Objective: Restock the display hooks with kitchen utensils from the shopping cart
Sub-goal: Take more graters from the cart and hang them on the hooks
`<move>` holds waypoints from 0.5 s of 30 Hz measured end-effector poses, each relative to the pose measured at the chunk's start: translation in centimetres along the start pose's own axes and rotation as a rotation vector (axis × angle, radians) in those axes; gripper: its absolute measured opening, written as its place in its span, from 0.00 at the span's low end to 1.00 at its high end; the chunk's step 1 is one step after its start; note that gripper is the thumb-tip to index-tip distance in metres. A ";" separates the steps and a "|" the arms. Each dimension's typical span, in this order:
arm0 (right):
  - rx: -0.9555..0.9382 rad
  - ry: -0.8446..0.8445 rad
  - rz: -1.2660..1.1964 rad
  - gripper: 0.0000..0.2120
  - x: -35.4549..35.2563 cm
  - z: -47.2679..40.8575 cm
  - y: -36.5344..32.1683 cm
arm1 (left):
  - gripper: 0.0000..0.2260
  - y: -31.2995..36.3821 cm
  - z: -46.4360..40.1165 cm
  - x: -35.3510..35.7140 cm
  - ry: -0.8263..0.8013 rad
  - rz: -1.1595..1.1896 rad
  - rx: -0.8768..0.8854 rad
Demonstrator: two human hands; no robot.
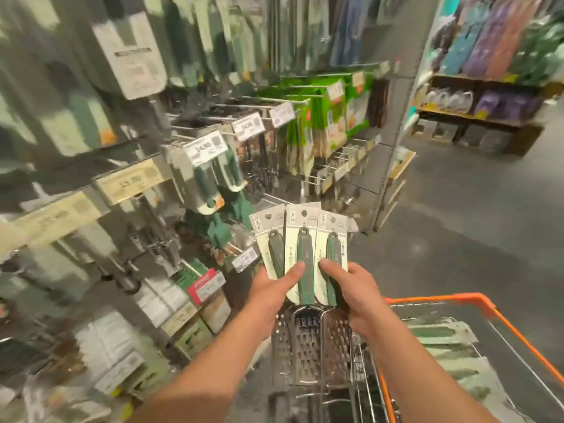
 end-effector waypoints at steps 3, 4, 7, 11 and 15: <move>0.005 -0.156 0.084 0.13 7.2 2.0 1.2 | 0.25 0.5 3.7 -7.3 0.096 0.108 0.016; 0.010 -0.199 0.116 0.16 9.6 2.9 1.9 | 0.25 0.5 5.1 -9.7 0.126 0.138 0.020; 0.008 -0.311 0.194 0.20 16.4 5.7 4.9 | 0.47 0.0 9.6 -16.4 0.222 0.212 -0.001; 0.044 -0.438 0.286 0.23 24.3 10.7 9.0 | 0.51 -1.7 15.4 -25.1 0.354 0.261 -0.044; 0.063 -0.519 0.337 0.44 29.7 14.1 12.9 | 0.48 -3.8 20.1 -31.8 0.441 0.340 -0.067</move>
Point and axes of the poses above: each hand's wrist, its own z-axis away from the middle knuckle, its own x-axis out of the palm, y = z × x, the point moved 3 cm from there along -z, towards the middle knuckle, and after that the axes turned 8 degrees about -z, right-handed, at the moved point
